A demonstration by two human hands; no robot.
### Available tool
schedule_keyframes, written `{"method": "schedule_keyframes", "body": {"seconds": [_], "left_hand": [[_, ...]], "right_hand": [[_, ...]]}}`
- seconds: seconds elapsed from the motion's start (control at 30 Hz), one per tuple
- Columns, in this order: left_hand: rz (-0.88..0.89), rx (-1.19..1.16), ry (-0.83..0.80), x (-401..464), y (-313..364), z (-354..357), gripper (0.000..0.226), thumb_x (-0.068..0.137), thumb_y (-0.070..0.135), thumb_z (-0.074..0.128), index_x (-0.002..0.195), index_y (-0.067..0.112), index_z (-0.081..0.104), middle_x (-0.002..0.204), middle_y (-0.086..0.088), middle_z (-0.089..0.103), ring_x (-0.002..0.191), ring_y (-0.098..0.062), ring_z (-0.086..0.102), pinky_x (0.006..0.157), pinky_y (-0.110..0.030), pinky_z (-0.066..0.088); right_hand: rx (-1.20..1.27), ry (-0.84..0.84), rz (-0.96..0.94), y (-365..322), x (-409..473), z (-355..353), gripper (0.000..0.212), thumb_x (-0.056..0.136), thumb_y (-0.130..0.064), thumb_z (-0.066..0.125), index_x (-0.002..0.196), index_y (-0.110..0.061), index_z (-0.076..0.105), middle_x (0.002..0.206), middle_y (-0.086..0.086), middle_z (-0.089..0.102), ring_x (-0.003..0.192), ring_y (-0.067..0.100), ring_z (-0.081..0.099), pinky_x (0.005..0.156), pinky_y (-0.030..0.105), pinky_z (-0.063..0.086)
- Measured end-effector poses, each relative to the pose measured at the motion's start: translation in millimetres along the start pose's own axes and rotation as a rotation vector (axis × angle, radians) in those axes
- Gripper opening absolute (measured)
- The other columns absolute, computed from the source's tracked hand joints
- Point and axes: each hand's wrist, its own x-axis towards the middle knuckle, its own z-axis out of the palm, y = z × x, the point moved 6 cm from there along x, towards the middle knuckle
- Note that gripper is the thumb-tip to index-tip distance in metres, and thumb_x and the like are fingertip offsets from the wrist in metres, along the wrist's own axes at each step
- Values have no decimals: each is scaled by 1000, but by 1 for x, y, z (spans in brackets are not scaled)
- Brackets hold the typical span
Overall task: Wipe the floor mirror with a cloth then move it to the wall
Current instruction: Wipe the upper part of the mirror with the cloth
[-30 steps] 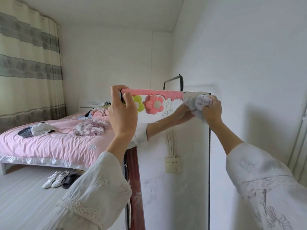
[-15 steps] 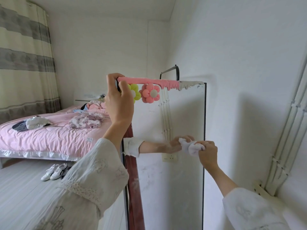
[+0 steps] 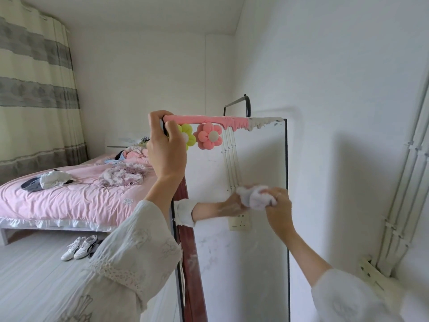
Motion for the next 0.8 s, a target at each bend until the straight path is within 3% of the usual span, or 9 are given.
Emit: {"method": "schedule_keyframes", "body": {"seconds": [0.1,0.17,0.27,0.37,0.43,0.5,0.57,0.7,0.8], "left_hand": [[5,2,0,-1,2,0,18,88,11,33,88,26,44,58,13,48,47,6,46,48,-21,34],[6,-4,-1,-2,3,-1,18,88,11,33,87,26,44,58,13,48,47,5,45,52,-26,37],[13,-10,-10,-3,3,0,18,88,10,33,88,25,44,58,13,47,46,5,44,51,-25,36],[27,-15,-8,-3,4,0,18,88,9,33,89,23,44,59,13,46,46,7,44,44,-14,31],[30,-20,-9,-3,4,0,18,88,9,33,88,23,44,60,13,46,46,6,44,42,-13,31],[31,-23,-10,-2,3,0,18,88,9,33,88,23,44,59,13,46,45,6,44,42,-13,30],[26,-23,-10,-1,1,1,19,88,8,32,88,23,44,59,13,46,45,5,44,42,-14,30],[29,-19,-8,1,-1,0,19,88,8,32,89,23,44,59,13,46,45,6,45,42,-14,30],[21,-17,3,2,-2,0,18,88,9,33,88,23,44,59,13,47,46,6,45,46,-18,33]], "right_hand": [[-136,-130,100,39,-34,-1,24,78,9,50,93,1,68,97,12,53,88,27,59,66,10,41],[-218,-213,121,46,-35,-6,25,77,14,48,92,5,66,95,13,53,91,33,59,70,21,42],[-199,-120,106,15,-7,-23,30,76,15,45,99,9,63,99,19,57,90,27,56,74,29,41],[-79,47,47,-37,37,-35,30,80,9,48,105,3,62,98,17,58,86,26,53,73,27,43],[-9,86,-11,-66,59,-33,11,82,4,53,88,-1,61,85,17,57,76,26,51,62,20,41],[20,96,-52,-86,73,-26,7,82,2,54,82,3,61,81,20,59,72,23,51,58,22,41],[73,94,-88,-100,76,-19,11,81,5,52,80,9,61,76,24,61,66,19,51,56,25,41],[154,38,-91,-104,53,-7,15,76,14,47,65,9,56,54,4,46,46,1,42,42,13,33],[145,-71,-13,-72,7,11,23,77,17,48,74,-4,57,68,-2,51,60,1,48,50,6,37]]}}
